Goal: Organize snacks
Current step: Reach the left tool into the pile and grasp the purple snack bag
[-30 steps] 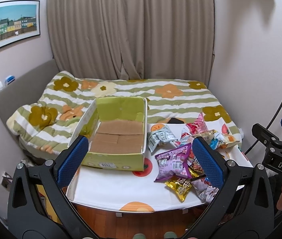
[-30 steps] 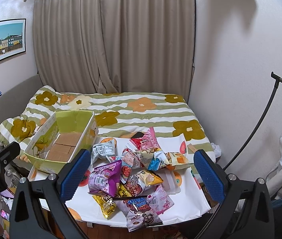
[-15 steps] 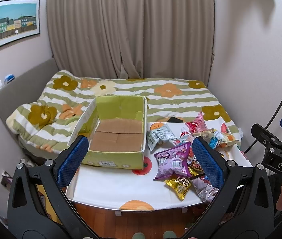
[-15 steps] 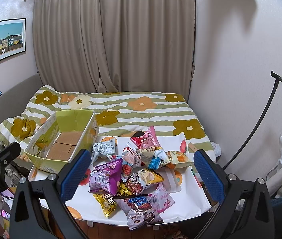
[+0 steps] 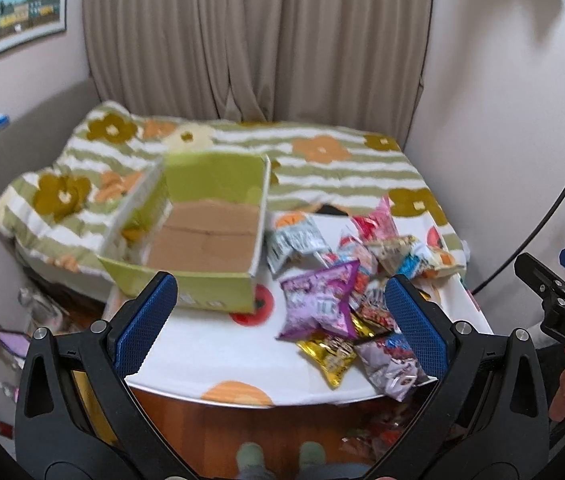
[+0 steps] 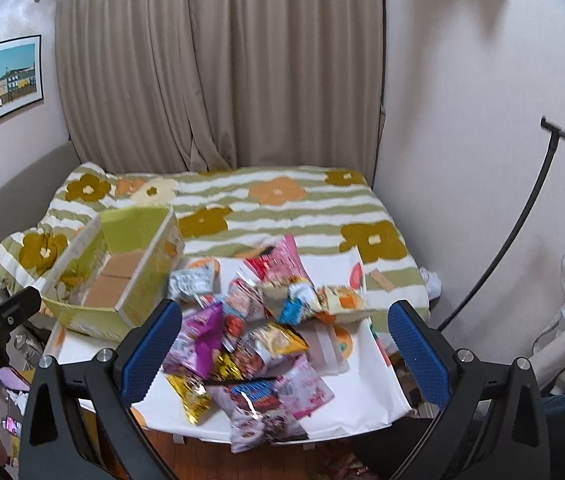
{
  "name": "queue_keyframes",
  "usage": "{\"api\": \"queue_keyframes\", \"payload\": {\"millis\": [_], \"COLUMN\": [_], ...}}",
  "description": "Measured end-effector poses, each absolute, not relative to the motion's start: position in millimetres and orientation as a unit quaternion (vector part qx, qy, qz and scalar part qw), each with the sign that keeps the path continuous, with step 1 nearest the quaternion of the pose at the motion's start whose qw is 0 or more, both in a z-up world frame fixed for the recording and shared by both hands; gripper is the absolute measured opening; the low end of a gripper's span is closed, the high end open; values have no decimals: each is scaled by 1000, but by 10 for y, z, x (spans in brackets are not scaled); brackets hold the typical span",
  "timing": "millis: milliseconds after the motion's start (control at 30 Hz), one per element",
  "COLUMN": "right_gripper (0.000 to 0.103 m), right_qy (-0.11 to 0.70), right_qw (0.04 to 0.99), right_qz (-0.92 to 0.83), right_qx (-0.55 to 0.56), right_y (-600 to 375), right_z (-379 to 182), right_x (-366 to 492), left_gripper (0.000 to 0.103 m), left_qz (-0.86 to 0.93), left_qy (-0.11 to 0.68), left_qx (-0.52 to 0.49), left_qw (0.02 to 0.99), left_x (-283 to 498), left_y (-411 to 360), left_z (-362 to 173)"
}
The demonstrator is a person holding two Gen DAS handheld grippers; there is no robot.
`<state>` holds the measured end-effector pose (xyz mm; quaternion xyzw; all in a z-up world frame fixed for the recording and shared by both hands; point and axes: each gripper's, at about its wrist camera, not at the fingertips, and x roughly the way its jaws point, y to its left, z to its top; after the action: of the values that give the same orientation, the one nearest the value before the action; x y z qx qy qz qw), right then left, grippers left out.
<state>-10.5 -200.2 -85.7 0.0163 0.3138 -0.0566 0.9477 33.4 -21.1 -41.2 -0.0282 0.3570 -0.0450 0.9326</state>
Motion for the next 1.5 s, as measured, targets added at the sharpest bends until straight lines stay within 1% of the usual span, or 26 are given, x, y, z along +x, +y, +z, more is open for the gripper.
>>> {"api": "queue_keyframes", "payload": {"millis": [200, 467, 700, 1000, 1100, 1167, 1233, 1300, 1433, 1500], "right_gripper": [103, 103, 103, 102, 99, 99, 99, 99, 99, 96], "right_qy": [367, 440, 467, 477, 487, 492, 495, 497, 503, 505], "right_qw": [929, 894, 869, 864, 860, 857, 856, 855, 851, 850], "right_qz": [-26, 26, 72, 77, 76, 74, 73, 71, 72, 72], "right_qx": [29, 84, 149, 141, 134, 133, 131, 129, 130, 128], "right_y": [-2396, -2652, -2620, -2476, -2415, -2397, -2384, -2371, -2357, -2347], "right_z": [-1275, -1973, -2415, -2703, -2802, -2855, -2889, -2916, -2970, -2987], "right_x": [172, 627, 922, 1239, 1354, 1407, 1451, 1502, 1598, 1626], "left_gripper": [103, 103, 103, 102, 99, 94, 93, 89, 87, 83], "left_qz": [-48, -48, -65, -80, -87, -93, -97, -100, -107, -106], "left_qy": [408, 461, 491, 514, 520, 526, 530, 534, 536, 536], "left_qx": [-38, -26, -22, -5, -1, -2, -3, -2, -1, 2], "left_qw": [911, 886, 868, 854, 850, 846, 842, 840, 838, 838], "left_x": [588, 1067, 1443, 1713, 1807, 1843, 1871, 1891, 1895, 1889], "left_y": [-515, -844, -905, -915, -927, -932, -930, -927, -923, -928], "left_z": [-869, -1542, -2080, -2446, -2544, -2593, -2633, -2658, -2662, -2657]}}
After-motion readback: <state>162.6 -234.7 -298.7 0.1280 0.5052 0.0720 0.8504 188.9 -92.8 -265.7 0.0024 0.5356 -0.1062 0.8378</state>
